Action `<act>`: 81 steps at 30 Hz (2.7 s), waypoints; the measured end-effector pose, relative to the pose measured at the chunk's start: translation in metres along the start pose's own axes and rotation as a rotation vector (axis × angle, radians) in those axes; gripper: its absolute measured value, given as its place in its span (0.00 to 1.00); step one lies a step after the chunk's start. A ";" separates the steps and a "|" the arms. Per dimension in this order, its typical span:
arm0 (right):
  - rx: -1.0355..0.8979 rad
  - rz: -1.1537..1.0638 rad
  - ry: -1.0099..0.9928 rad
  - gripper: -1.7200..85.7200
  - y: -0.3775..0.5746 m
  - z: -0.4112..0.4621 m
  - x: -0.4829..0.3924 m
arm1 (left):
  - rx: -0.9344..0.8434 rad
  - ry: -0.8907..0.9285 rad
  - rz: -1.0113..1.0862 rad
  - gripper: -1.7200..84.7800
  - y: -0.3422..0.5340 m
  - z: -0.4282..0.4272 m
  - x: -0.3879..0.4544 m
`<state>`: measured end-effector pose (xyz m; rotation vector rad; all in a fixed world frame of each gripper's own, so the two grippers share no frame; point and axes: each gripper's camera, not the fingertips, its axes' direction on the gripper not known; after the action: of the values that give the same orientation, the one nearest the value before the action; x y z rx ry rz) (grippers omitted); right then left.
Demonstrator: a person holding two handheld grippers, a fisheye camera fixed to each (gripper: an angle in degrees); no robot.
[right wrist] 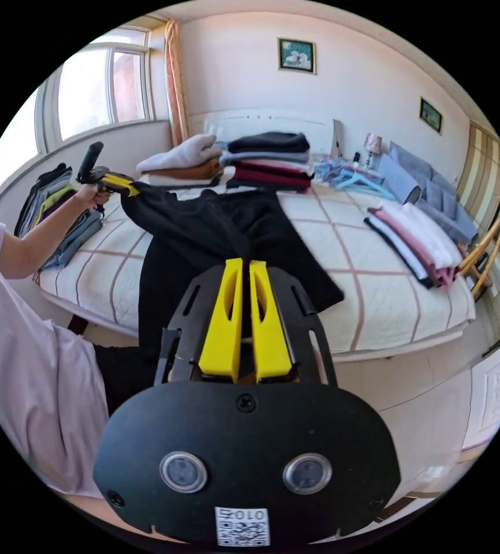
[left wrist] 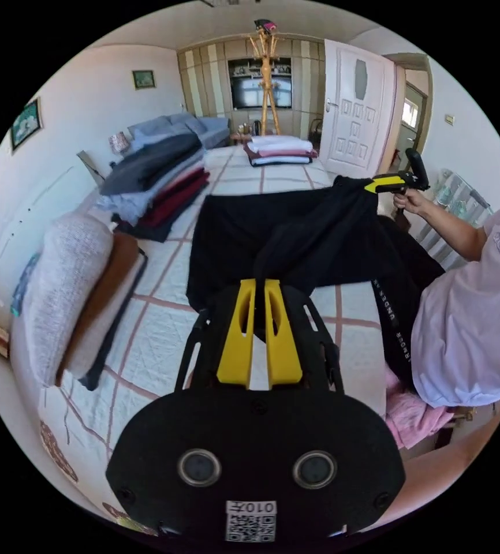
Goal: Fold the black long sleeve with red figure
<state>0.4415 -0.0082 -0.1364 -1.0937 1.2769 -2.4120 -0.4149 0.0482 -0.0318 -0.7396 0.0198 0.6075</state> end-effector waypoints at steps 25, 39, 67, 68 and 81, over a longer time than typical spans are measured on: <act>0.806 -0.196 0.799 0.03 0.021 -0.456 -0.222 | 0.823 -0.579 0.289 0.02 -0.091 -0.497 0.269; 0.498 -0.172 0.624 0.03 -0.050 -0.337 -0.124 | 0.505 -0.377 0.048 0.02 -0.160 -0.371 0.141; -0.093 -0.076 0.138 0.04 0.079 0.016 0.011 | -0.132 -0.163 0.075 0.02 0.058 -0.007 0.247; -0.083 -0.074 0.124 0.04 0.077 0.011 0.018 | -0.136 -0.155 0.074 0.02 0.060 -0.005 0.247; -0.200 -0.126 0.119 0.04 0.056 0.015 0.076 | -0.138 0.053 0.088 0.02 0.078 0.045 0.250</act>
<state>0.3894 -0.0882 -0.1360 -1.1278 1.5616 -2.5180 -0.2571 0.2496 -0.1031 -0.8926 0.0602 0.6783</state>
